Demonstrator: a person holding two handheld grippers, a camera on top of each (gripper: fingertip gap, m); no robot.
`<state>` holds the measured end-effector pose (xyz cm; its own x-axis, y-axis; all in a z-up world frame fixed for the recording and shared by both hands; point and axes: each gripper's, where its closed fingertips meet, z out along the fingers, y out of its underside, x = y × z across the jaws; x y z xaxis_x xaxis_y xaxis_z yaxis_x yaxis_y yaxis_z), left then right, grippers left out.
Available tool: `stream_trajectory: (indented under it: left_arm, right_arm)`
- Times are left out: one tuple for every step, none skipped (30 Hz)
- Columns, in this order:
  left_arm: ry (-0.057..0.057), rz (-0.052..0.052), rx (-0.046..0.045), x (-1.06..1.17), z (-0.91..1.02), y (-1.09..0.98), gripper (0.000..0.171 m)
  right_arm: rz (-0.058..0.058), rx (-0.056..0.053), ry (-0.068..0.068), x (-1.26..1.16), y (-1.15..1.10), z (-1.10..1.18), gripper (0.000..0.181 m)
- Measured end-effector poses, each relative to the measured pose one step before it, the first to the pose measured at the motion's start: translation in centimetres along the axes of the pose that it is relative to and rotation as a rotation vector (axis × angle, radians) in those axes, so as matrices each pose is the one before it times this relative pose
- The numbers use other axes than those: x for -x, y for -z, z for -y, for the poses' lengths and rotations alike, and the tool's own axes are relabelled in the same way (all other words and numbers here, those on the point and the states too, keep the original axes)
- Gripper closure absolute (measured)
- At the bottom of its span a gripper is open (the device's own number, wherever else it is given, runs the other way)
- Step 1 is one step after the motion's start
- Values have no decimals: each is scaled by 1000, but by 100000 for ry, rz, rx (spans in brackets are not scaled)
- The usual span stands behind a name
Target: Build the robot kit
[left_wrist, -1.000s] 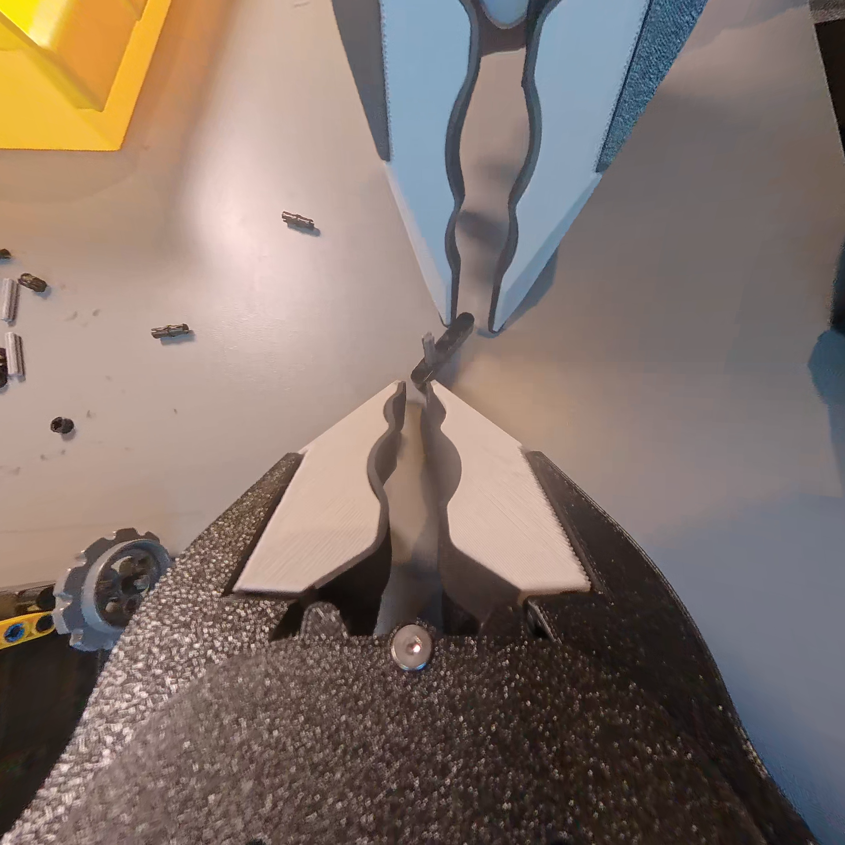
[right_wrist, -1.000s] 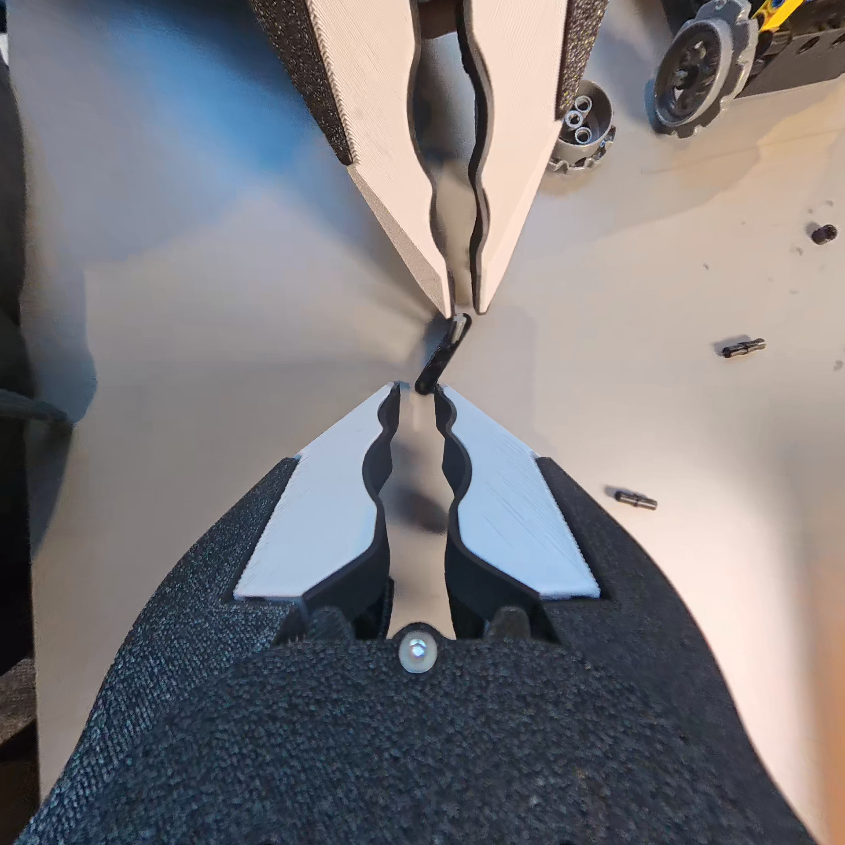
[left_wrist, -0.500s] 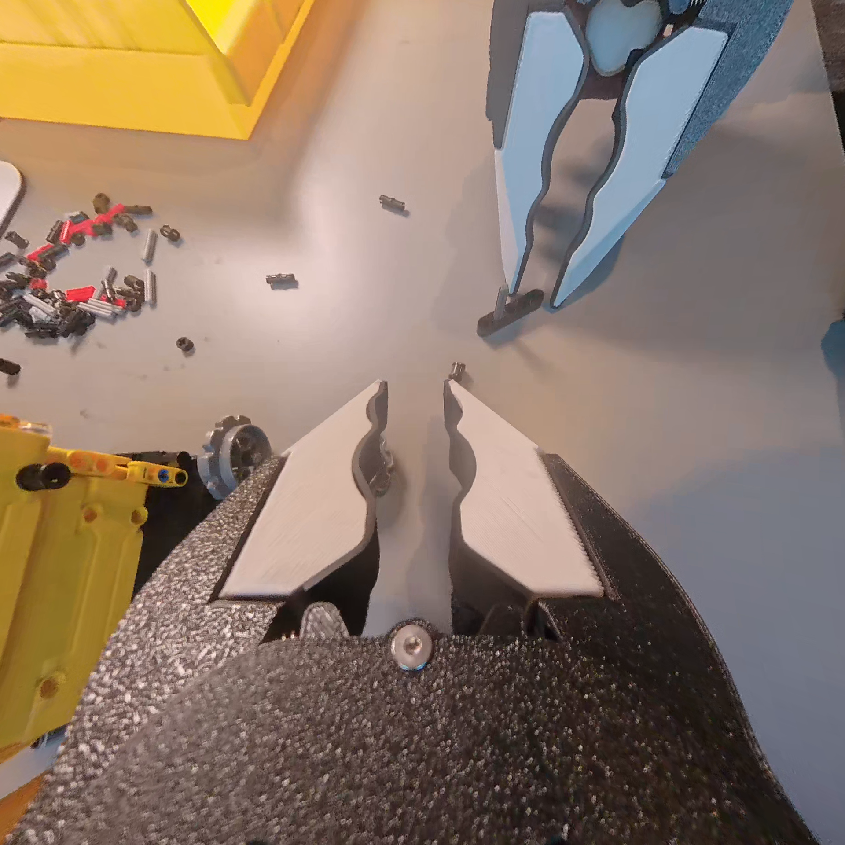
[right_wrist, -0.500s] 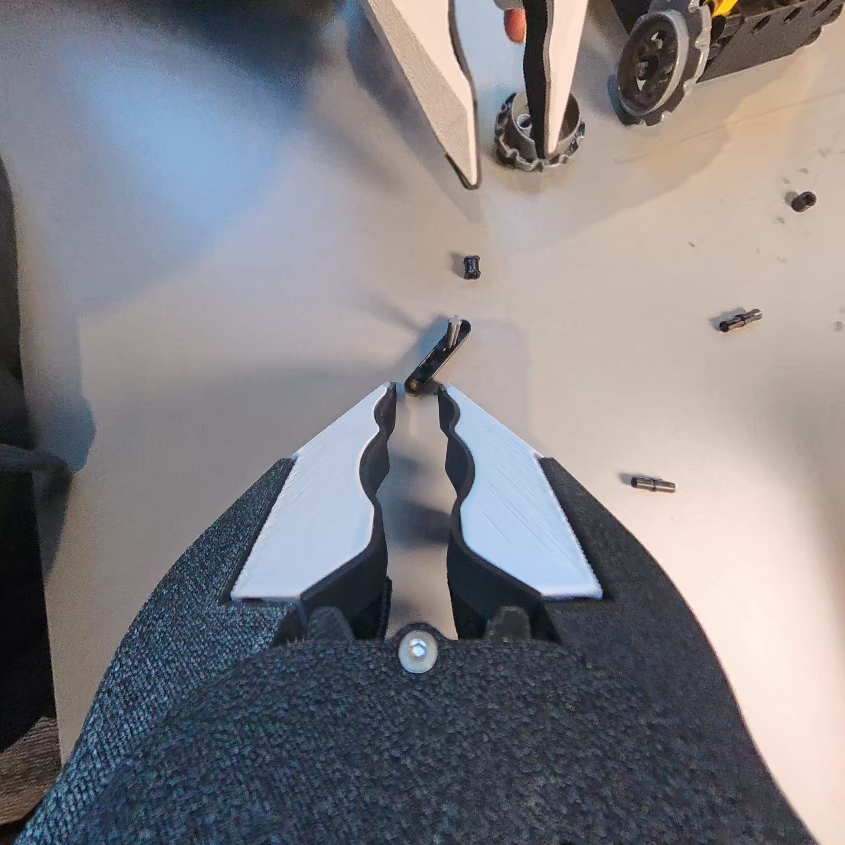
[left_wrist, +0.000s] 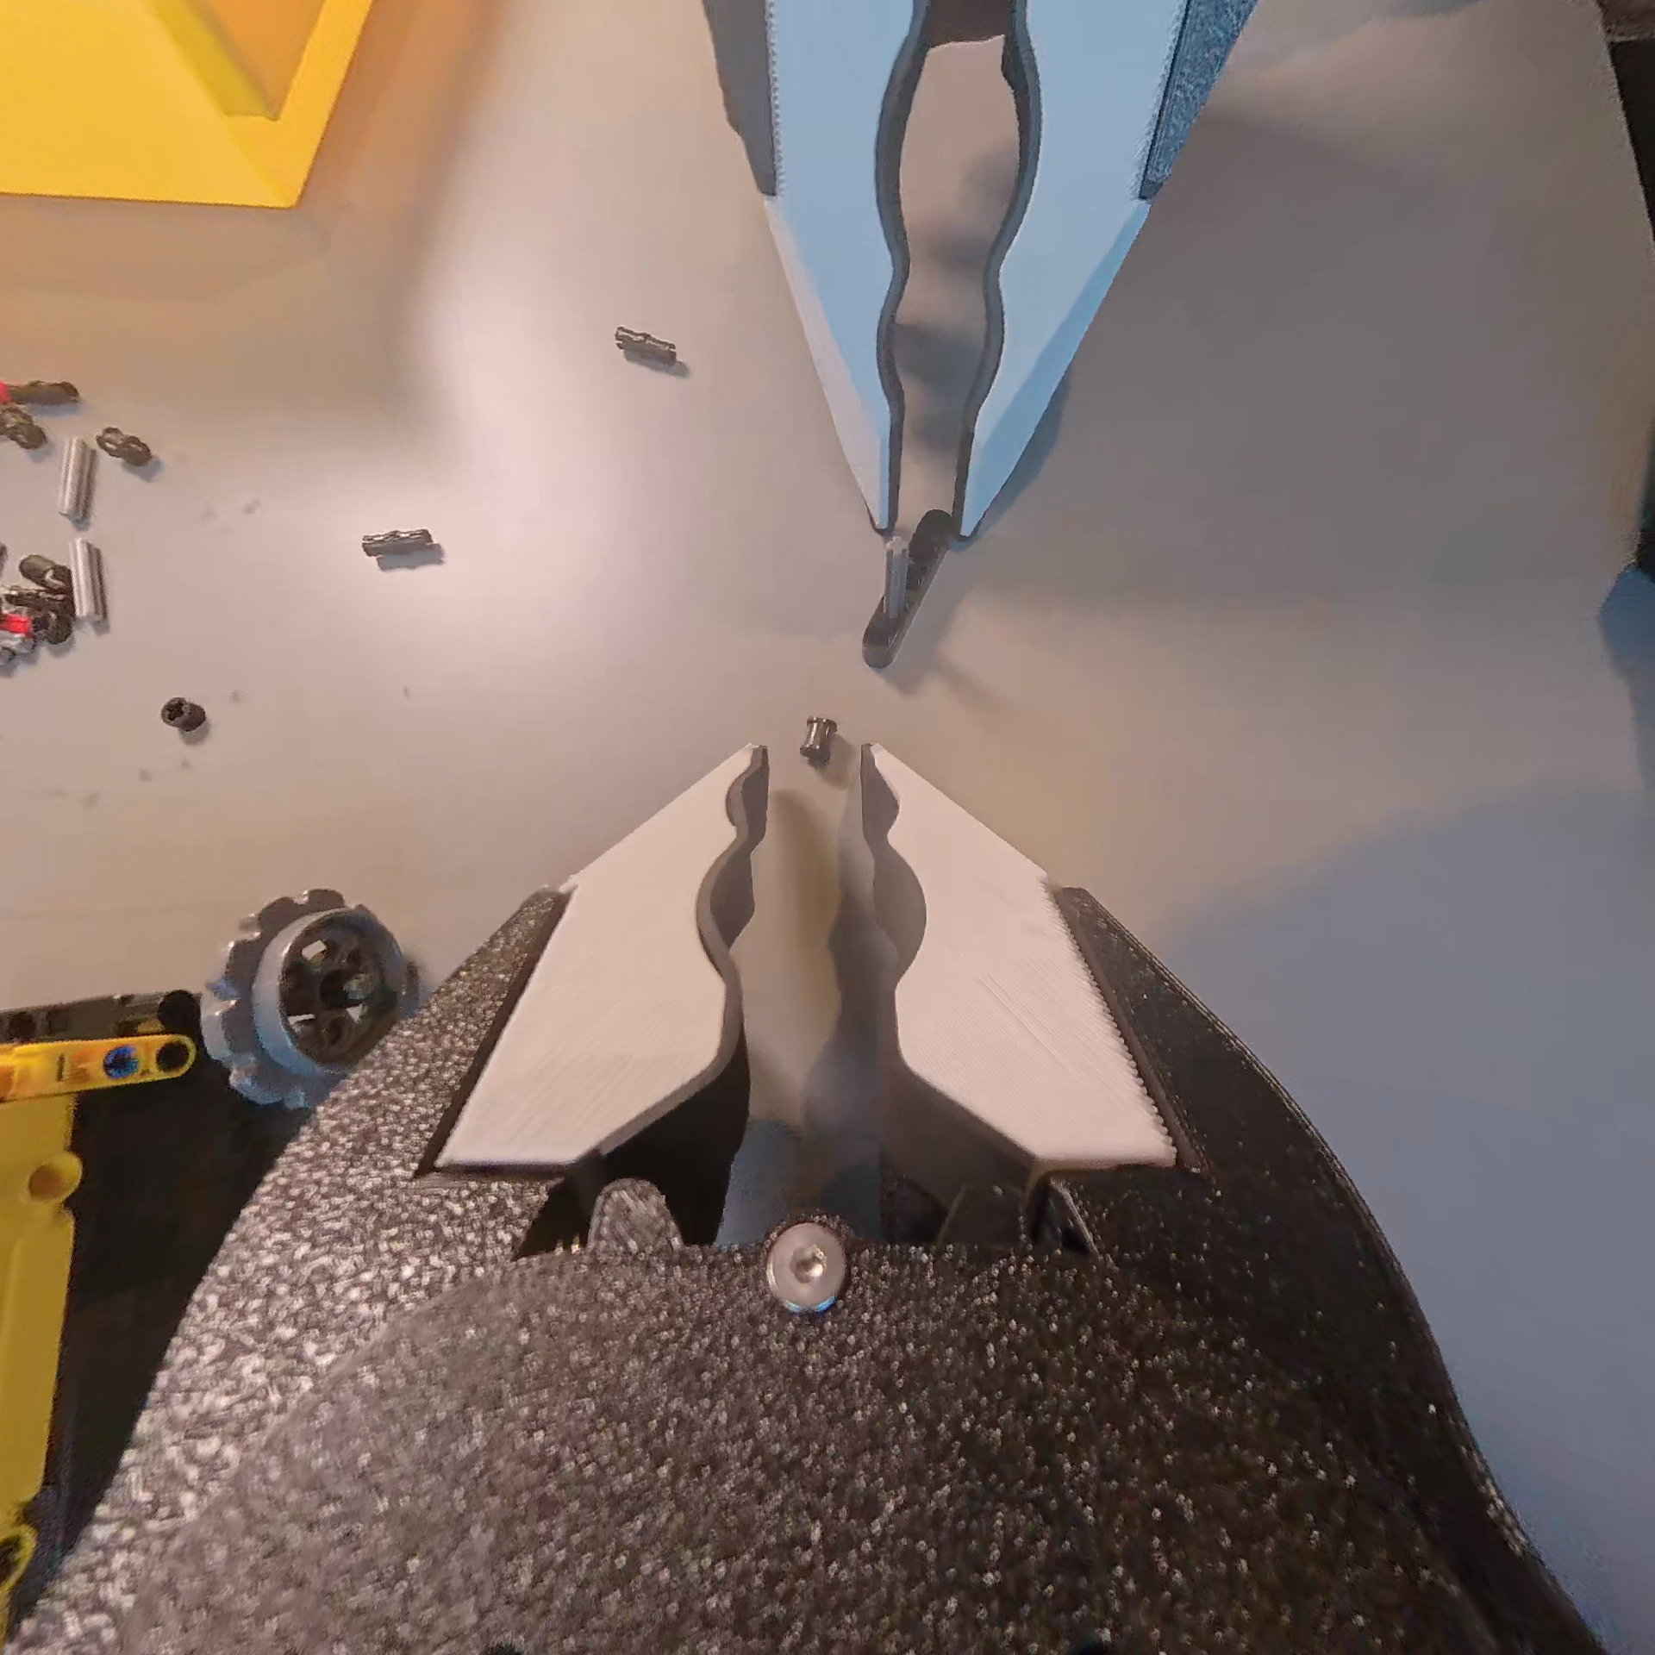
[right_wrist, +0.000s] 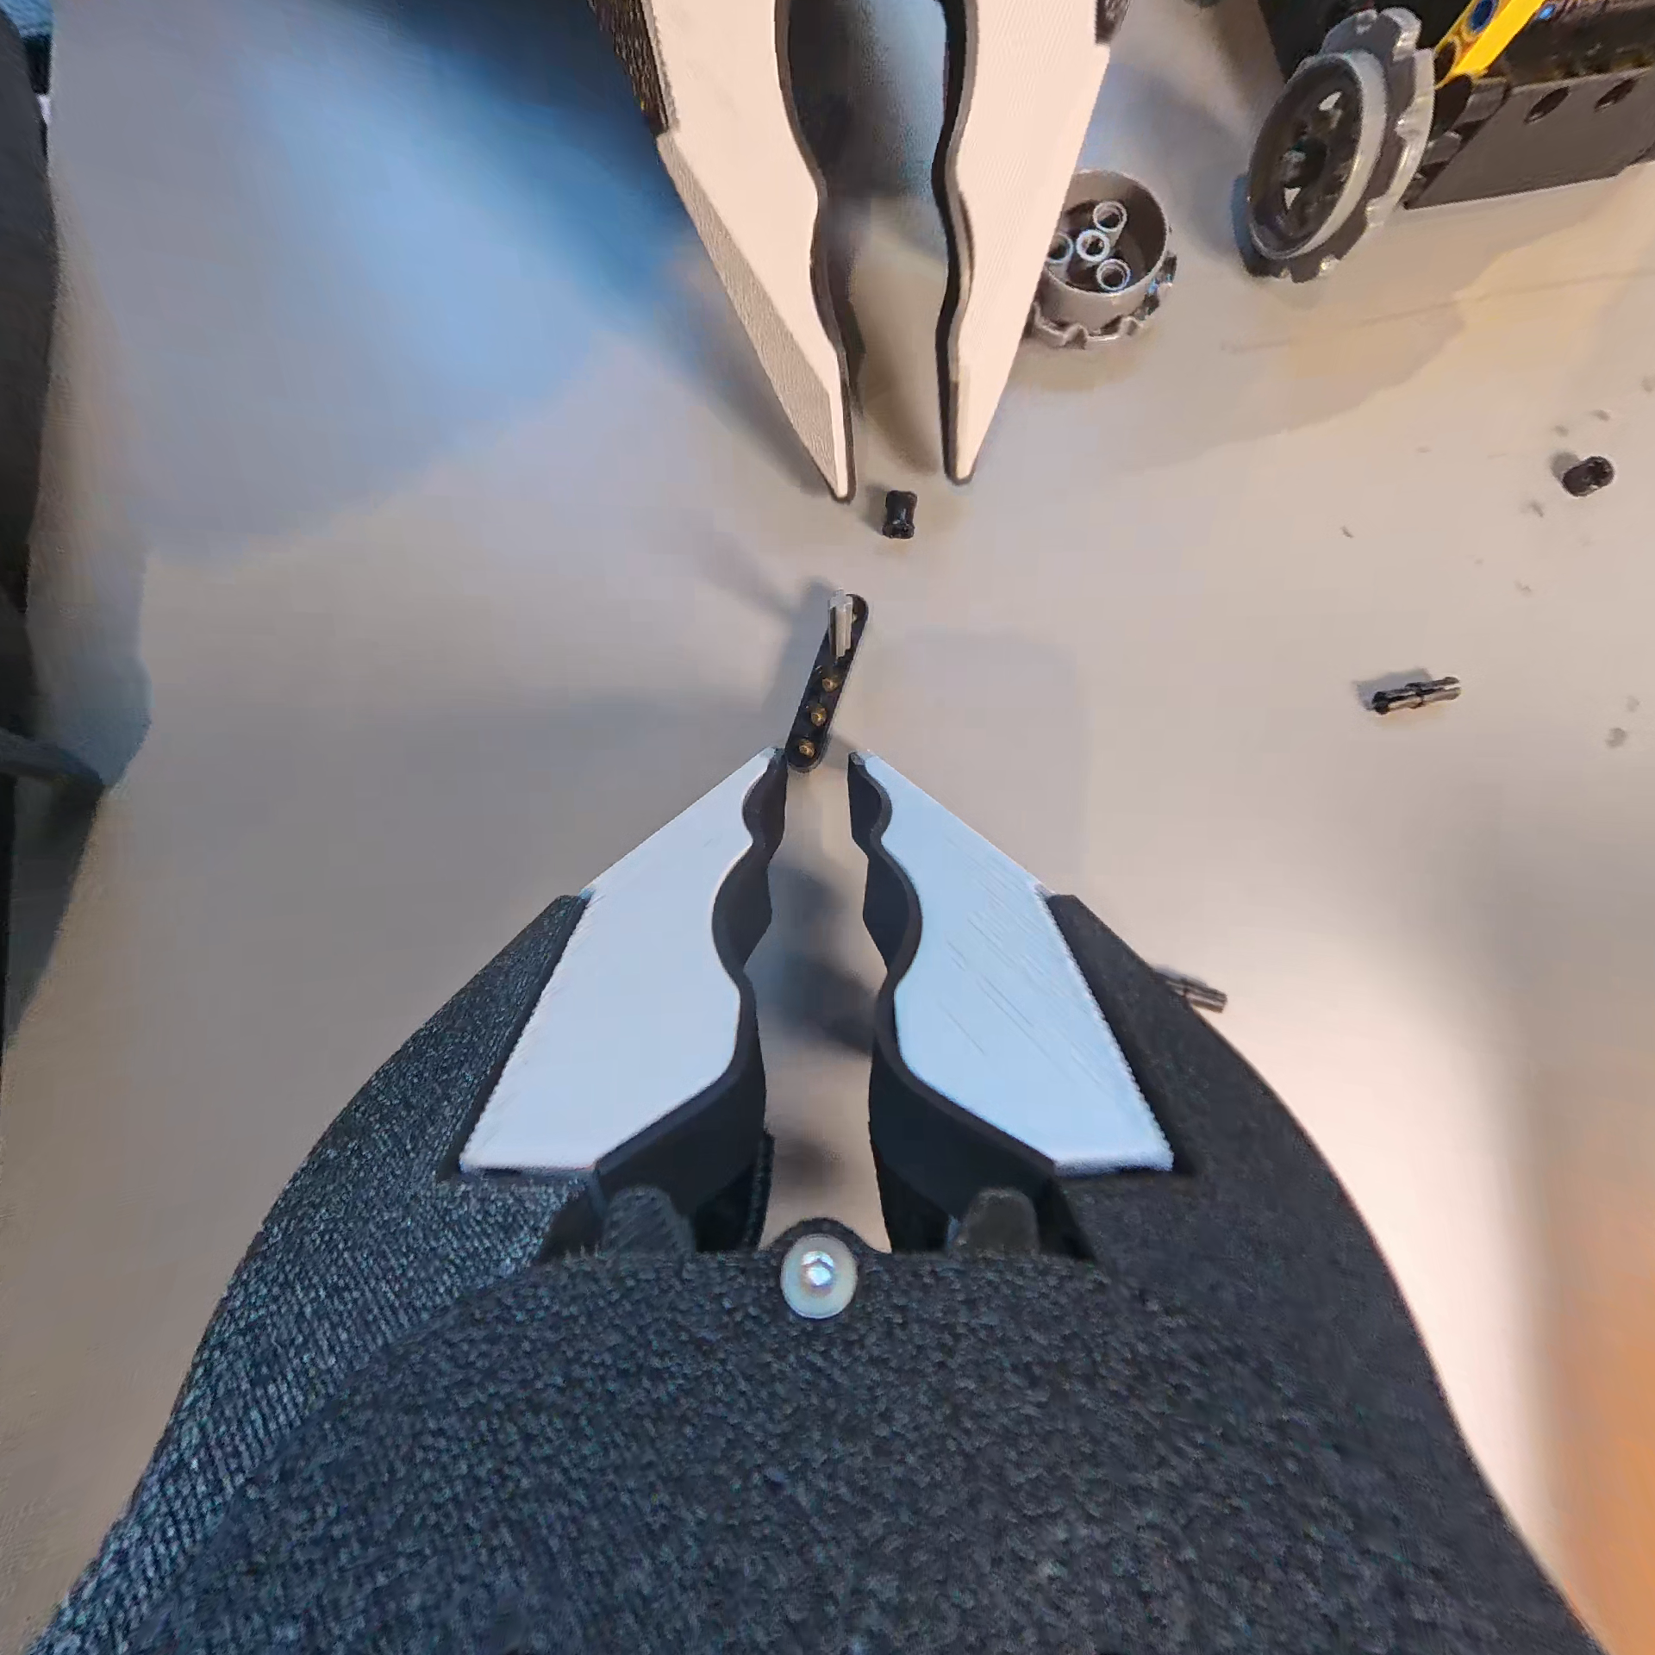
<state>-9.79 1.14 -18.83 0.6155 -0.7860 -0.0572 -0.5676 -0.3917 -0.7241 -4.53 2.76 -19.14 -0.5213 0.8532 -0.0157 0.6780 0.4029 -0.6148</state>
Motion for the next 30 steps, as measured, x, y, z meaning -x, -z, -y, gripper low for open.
stream_trajectory:
  left_arm:
    - [-757, 250, 304, -29, 41, -144, 155]
    - [-740, 20, 203, -58, 46, -111, 156]
    - [-449, -209, 242, -64, 13, -98, 157]
    - [-117, -191, 438, -33, -53, -92, 158]
    - [126, -189, 273, 10, -49, -61, 159]
    - [236, -428, -211, -28, 25, 0, 162]
    - [60, -498, 4, -54, -20, -24, 164]
    - [112, -244, -217, -45, 13, -12, 167]
    - [-80, 304, -205, 17, 20, 11, 168]
    - [88, 728, -776, 99, 87, 84, 168]
    - [833, 521, -2587, 87, 352, 207, 168]
    - [1885, -781, -4834, -57, 708, 414, 167]
    - [2547, -1683, -6614, -156, 1009, 549, 167]
    - [2406, -2206, -7965, -234, 1254, 636, 167]
    - [1543, -3224, -8983, -449, 1458, 653, 167]
    - [656, -3355, -9533, -552, 1605, 584, 167]
    - [77, -2397, -9060, -464, 1577, 434, 167]
    - [-233, -1837, -7562, -394, 1333, 258, 167]
    - [-201, -1700, -5750, -366, 1032, 100, 167]
    - [326, -1846, -4579, -364, 785, 5, 167]
    - [1620, -3136, -3660, -478, 602, -36, 167]
    - [2785, -3813, -2640, -513, 409, -45, 167]
    - [2700, -3410, -1812, -432, 243, -39, 167]
    - [2153, -2782, -1119, -337, 135, -6, 167]
    - [1877, -2285, -737, -262, 82, -3, 167]
    - [1646, -1804, -544, -192, 55, 7, 167]
    - [1298, -1442, -412, -146, 31, -2, 167]
    - [1119, -1584, -69, -196, -8, -26, 167]
    - [899, -1440, 84, -199, -29, -33, 167]
    - [710, -1215, -96, -196, -3, -42, 167]
  right_arm:
    - [147, 70, 432, -51, -29, 51, 167]
    - [-369, -27, 973, -52, -56, 89, 166]
    - [-22, 63, 750, 14, -58, 88, 166]
    - [374, -209, 459, 67, -76, 124, 166]
    - [300, -409, 325, 44, -97, 144, 166]
    - [171, 68, 224, 1, -90, 46, 166]
    - [429, -28, 271, 14, -44, 24, 168]
    - [113, 140, 437, -51, 10, -19, 172]
    - [96, -108, 550, -50, 25, -26, 173]
    - [60, -204, 319, -78, 35, -18, 173]
    - [186, -812, 418, -33, 93, 37, 173]
    - [-44, -2109, 744, 5, 228, 248, 170]
    - [-554, -3296, 922, -14, 423, 459, 167]
    - [-1192, -4906, 1429, -31, 603, 745, 164]
    - [-1775, -6966, 1452, -86, 749, 1116, 163]
    - [-1401, -8466, 424, -42, 792, 1438, 162]
    - [-79, -8568, -1377, 113, 719, 1561, 162]
    - [-83, -7883, -2520, 99, 532, 1540, 162]
    - [-312, -7441, -1922, 122, 339, 1463, 162]
    - [-1074, -6756, -384, 111, 234, 1302, 162]
    - [-1391, -5423, 1191, 105, 170, 1065, 162]
    - [-916, -3779, 2656, 195, 157, 828, 162]
    - [-1210, -2528, 4074, 155, 139, 673, 162]
    - [-792, -1351, 4116, 153, 94, 508, 162]
    - [1312, -217, 3356, 411, 26, 374, 162]
    - [1860, -136, 2847, 472, -34, 350, 162]
    - [1935, 400, 2519, 466, -94, 277, 162]
    - [1918, 1804, 2462, 415, -145, 41, 162]
    - [778, 2093, 2545, 214, -161, -46, 162]
    - [1310, 1413, 2043, 249, -137, 1, 163]
